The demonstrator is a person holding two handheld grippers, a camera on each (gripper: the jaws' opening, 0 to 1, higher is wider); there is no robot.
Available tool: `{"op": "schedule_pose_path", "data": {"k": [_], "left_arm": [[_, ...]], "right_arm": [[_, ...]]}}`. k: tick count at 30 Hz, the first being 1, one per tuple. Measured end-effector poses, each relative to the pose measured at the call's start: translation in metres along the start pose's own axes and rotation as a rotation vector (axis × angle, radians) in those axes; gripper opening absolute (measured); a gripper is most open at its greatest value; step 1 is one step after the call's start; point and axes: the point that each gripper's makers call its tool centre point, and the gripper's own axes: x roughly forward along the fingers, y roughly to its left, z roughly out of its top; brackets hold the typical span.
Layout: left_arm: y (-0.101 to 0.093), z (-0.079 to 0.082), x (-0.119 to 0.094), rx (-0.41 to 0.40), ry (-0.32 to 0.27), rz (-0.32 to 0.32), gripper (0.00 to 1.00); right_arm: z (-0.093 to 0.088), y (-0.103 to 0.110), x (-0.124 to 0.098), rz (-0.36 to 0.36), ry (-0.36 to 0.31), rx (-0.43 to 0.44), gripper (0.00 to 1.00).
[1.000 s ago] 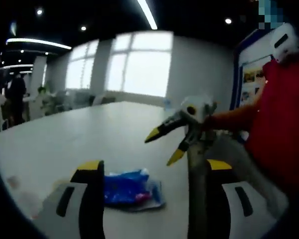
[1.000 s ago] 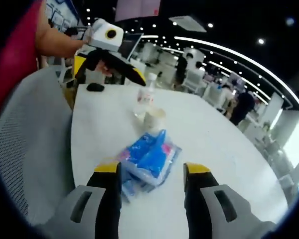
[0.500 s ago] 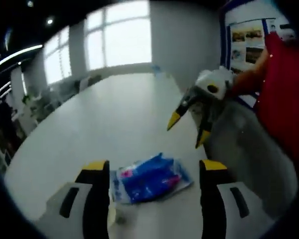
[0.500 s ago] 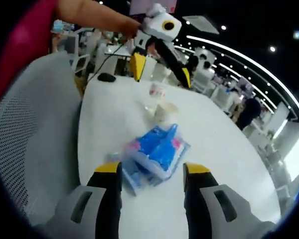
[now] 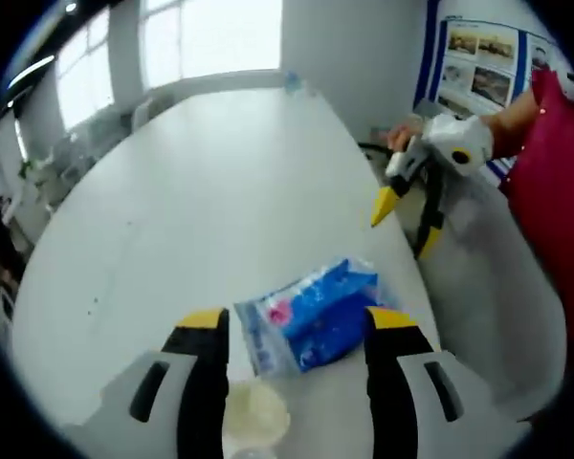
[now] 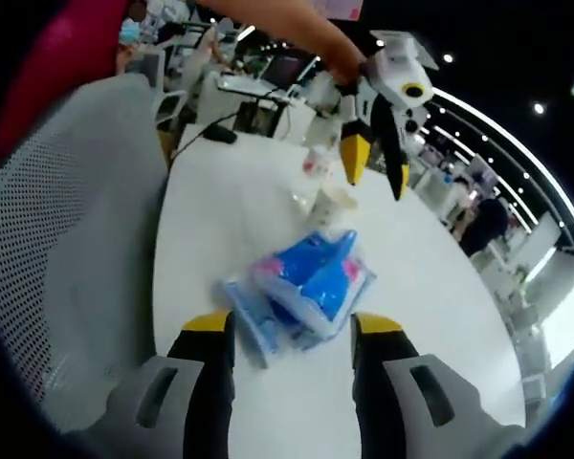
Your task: Arrange the tabletop items into an orderly group along one side of the table until the central work area is clear of visible clutter.
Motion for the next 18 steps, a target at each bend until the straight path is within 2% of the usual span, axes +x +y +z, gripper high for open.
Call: {"op": "schedule_pose_path", "data": {"k": [6,8,9,11,18], "left_arm": [[0.023,-0.003,0.013,-0.001,0.045,-0.001,0.46],[0.033,-0.01,0.019,0.017,0.096,0.019,0.45],[0.038,-0.019,0.023,0.037,0.145,0.025,0.44],[0.041,-0.03,0.03,0.032,0.202,0.016,0.45],[0.044,-0.049,0.053,0.069,0.305,-0.043,0.38]], "right_arm": [[-0.002,0.002,0.002,0.009,0.003,-0.01,0.47],[-0.003,0.003,0.002,0.008,0.004,-0.015,0.47],[-0.004,0.004,0.003,0.01,0.008,-0.017,0.46],[-0.006,0.005,0.005,0.01,0.012,-0.028,0.46],[-0.011,0.011,0.011,0.034,0.026,-0.051,0.45]]}}
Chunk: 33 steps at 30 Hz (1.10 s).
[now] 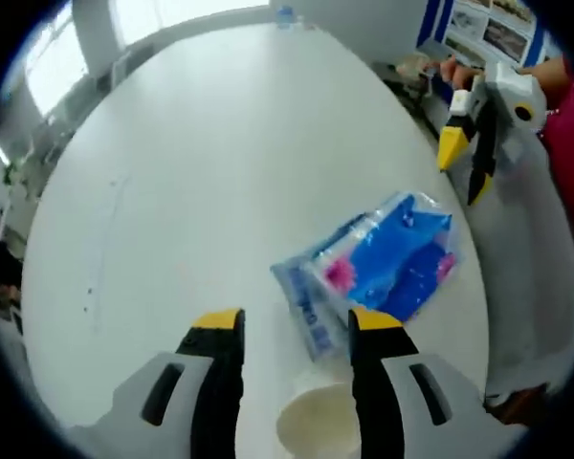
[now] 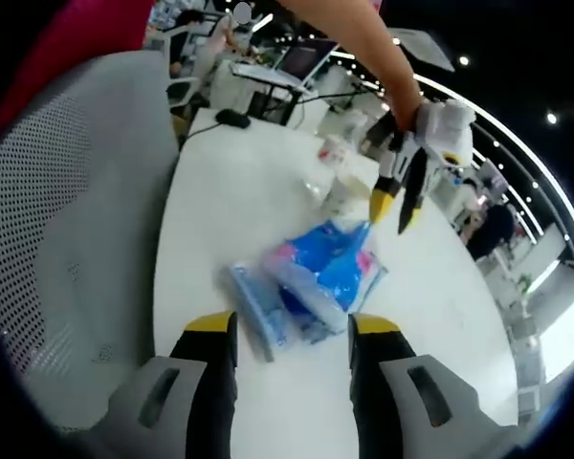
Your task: Arrange the tabletop items into an orderly group along one side of the table until the central work area is clear of visible clutter.
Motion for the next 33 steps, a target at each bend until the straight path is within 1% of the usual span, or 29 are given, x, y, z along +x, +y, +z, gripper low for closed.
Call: {"op": "schedule_pose_path", "data": {"k": [4,8,13,18,21,25,27,29,33], "left_arm": [[0.002,-0.002,0.01,-0.001,0.026,-0.026,0.31],[0.006,-0.009,0.018,-0.011,0.052,-0.043,0.28],[0.005,-0.019,0.025,-0.017,0.095,-0.067,0.24],[0.003,-0.022,0.03,-0.032,0.105,-0.087,0.19],[0.003,-0.022,0.033,-0.037,0.101,-0.093,0.16],[-0.001,-0.022,0.037,-0.033,0.098,-0.104,0.12],[-0.003,-0.022,0.039,-0.038,0.099,-0.113,0.11],[-0.004,-0.023,0.041,-0.034,0.104,-0.119,0.11],[-0.005,-0.023,0.042,-0.037,0.103,-0.117,0.11]], "right_arm": [[0.001,-0.001,0.002,0.0,-0.008,0.002,0.45],[-0.002,-0.002,0.005,0.003,-0.005,-0.005,0.44],[-0.007,0.0,0.012,0.015,0.002,-0.024,0.43],[-0.009,0.003,0.019,0.033,0.001,-0.042,0.41],[-0.01,0.006,0.023,0.05,-0.002,-0.053,0.39],[-0.014,0.011,0.031,0.077,0.012,-0.115,0.35],[-0.015,0.015,0.035,0.091,0.011,-0.128,0.35],[-0.019,0.02,0.04,0.113,0.035,-0.18,0.34],[-0.018,0.027,0.048,0.138,0.027,-0.193,0.32]]}}
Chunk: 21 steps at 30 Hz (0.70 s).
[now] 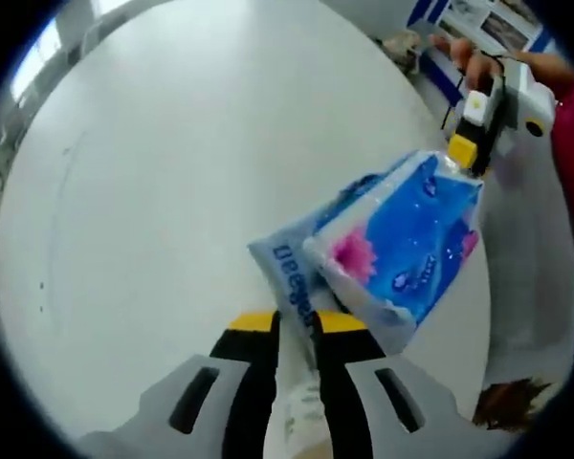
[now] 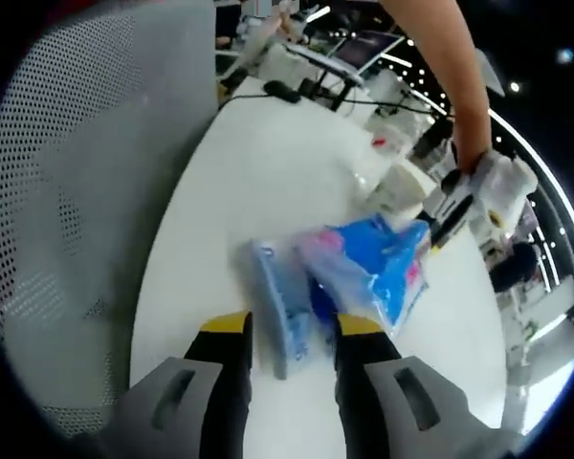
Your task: Arrange the tabletop items into an orderly group along one side of the table until the central work area is clear of visible clutter.
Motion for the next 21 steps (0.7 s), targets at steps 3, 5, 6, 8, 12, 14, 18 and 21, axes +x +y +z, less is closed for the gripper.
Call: {"op": "schedule_pose_path", "data": {"k": [3,5,6,8,12,14,18,21], "left_arm": [[0.001,0.0,0.0,-0.003,-0.005,0.002,0.1],[0.002,0.0,0.0,0.004,-0.007,0.007,0.08],[0.001,0.0,0.0,0.002,-0.009,0.005,0.08],[0.002,0.0,0.001,0.004,-0.008,0.007,0.08],[0.002,0.0,0.0,0.016,-0.008,0.016,0.04],[0.003,0.002,-0.001,0.016,-0.012,0.016,0.02],[0.002,0.002,0.0,0.024,-0.01,0.011,0.0],[-0.001,0.002,0.0,0.03,-0.002,0.008,0.0]], "right_arm": [[0.002,0.001,0.004,0.008,-0.002,-0.011,0.3],[0.001,0.001,0.006,0.008,-0.001,-0.019,0.28],[-0.001,0.001,0.007,0.01,0.003,-0.024,0.26],[-0.002,0.001,0.008,0.009,0.006,-0.036,0.23],[-0.004,0.002,0.008,0.017,0.009,-0.061,0.16],[-0.004,0.004,0.008,0.026,0.011,-0.081,0.11],[-0.006,0.007,0.005,0.034,0.007,-0.11,0.05],[-0.009,0.003,0.001,0.029,0.007,-0.114,0.04]]}}
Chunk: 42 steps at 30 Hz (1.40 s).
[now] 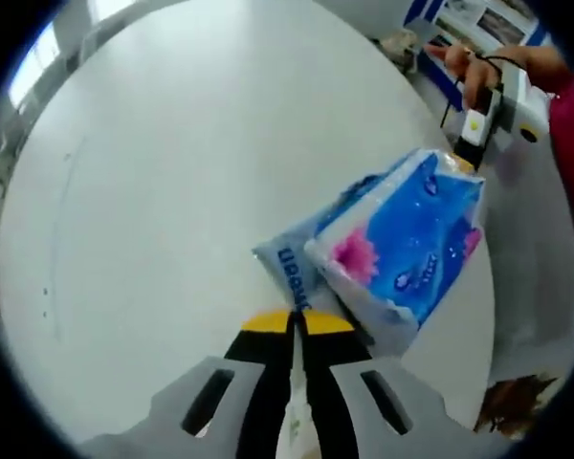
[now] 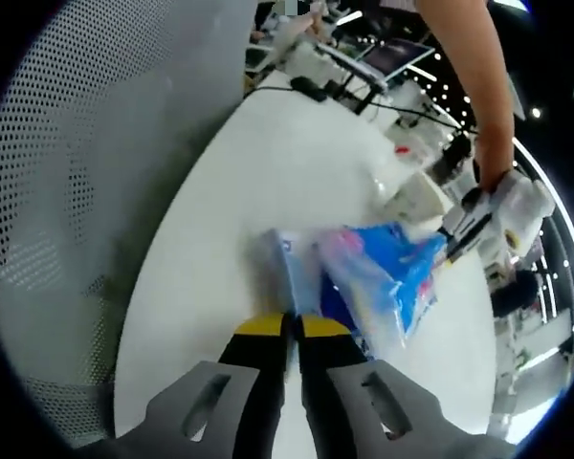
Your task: Arrange the tabletop items into an orderly group along one side of the table until the central work area is clear of visible clutter.
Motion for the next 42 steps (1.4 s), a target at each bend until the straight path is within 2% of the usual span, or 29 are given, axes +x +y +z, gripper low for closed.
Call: {"op": "schedule_pose_path", "data": {"k": [9,19,23,28,35,42], "left_arm": [[-0.007,0.005,0.001,0.0,0.019,0.003,0.0],[-0.017,0.018,0.007,-0.032,0.041,0.01,0.0],[-0.019,0.02,0.008,-0.078,0.031,0.021,0.0],[-0.026,0.021,0.01,-0.136,0.013,0.039,0.0],[-0.032,0.021,0.012,-0.193,-0.001,0.061,0.0],[-0.036,0.022,0.013,-0.243,-0.002,0.088,0.0]], "right_arm": [[-0.028,-0.008,-0.019,-0.001,0.04,-0.019,0.03],[-0.077,-0.027,-0.042,0.027,0.07,-0.071,0.04],[-0.098,-0.035,-0.046,0.039,0.071,-0.087,0.04],[-0.112,-0.048,-0.05,0.037,0.057,-0.104,0.05],[-0.122,-0.057,-0.05,0.034,0.058,-0.127,0.05],[-0.133,-0.065,-0.05,0.005,0.061,-0.102,0.06]]}}
